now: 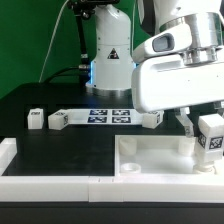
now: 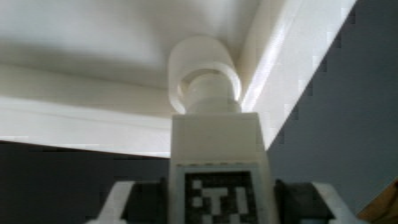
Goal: Assemble one leg
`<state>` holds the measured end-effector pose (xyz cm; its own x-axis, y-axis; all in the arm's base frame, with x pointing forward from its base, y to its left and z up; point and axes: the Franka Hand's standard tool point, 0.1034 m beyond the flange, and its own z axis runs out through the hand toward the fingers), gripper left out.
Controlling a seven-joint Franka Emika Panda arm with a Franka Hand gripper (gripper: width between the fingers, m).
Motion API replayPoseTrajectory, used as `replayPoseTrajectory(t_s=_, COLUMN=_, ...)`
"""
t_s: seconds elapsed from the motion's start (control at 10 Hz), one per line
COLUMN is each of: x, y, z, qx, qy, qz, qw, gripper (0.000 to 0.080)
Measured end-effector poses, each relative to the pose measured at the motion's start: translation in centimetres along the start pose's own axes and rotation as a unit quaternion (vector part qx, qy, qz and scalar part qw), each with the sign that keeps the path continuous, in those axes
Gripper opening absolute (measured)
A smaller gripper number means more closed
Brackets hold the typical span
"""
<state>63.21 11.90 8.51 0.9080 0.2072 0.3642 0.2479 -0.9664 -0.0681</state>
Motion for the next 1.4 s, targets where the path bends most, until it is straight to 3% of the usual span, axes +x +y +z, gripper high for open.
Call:
replayPoseTrajectory(t_s=0.6, x=-0.7, y=0.2, z=1.0, qx=-0.004, qy=0.015, qz=0.001, qw=1.0, gripper=0.029)
replayPoseTrajectory(t_s=1.2, x=-1.1, y=0.2, z=1.0, qx=-0.01, qy=0.046, qz=0.0, qw=0.999, gripper=0.029)
replayPoseTrajectory(t_s=1.3, x=-1.1, y=0.2, z=1.0, qx=-0.01, qy=0.046, qz=0.0, qw=0.999, gripper=0.0379)
replayPoseTrajectory(t_s=1.4, x=-1.1, y=0.2, z=1.0, qx=-0.01, qy=0.046, qz=0.0, qw=0.999, gripper=0.052)
